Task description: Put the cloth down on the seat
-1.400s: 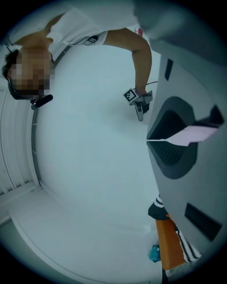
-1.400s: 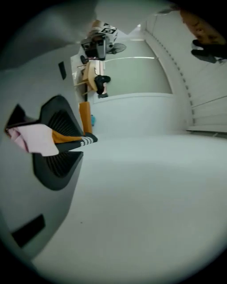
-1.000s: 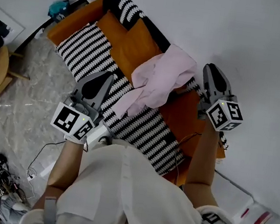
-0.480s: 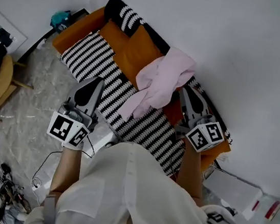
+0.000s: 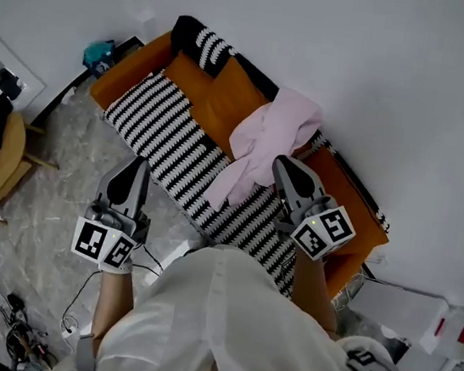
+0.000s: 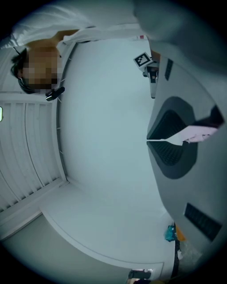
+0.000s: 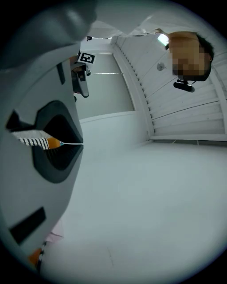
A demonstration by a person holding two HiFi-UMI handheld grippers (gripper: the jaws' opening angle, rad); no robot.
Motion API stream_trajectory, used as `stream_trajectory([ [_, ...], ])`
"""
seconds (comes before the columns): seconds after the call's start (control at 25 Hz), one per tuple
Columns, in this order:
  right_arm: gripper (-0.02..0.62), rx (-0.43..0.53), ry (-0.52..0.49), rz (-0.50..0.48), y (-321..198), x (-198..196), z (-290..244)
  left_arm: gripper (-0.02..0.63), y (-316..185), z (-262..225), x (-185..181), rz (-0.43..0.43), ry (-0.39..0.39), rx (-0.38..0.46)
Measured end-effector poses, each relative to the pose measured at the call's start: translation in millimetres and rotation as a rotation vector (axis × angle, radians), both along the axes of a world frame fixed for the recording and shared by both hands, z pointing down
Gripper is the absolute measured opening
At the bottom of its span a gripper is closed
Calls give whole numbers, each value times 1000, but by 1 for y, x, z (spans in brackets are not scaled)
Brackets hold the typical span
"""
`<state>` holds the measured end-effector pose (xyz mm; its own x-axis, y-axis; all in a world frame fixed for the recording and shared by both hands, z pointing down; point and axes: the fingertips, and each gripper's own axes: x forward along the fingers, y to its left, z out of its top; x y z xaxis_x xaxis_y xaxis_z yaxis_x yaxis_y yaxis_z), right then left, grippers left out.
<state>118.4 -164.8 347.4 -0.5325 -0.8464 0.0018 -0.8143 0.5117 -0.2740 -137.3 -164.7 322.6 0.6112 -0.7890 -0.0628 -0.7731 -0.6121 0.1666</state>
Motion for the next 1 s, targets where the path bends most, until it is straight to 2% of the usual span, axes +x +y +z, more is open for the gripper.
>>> stream_trajectory([
  [0.12,11,-15,4,-33,15,-17,2,25,15,-1,-16,-20,4,-2],
  [0.32,9,18,86,-44,31,-38,-3,25,33,-6,-35,-32,6,2],
  [0.6,9,13,97,-116,41,-72,0,25,44,-9,-52,-45,14,11],
  [1.0,9,7,145,-123,41,-73,4,26,44,-4,-53,-37,16,-3],
])
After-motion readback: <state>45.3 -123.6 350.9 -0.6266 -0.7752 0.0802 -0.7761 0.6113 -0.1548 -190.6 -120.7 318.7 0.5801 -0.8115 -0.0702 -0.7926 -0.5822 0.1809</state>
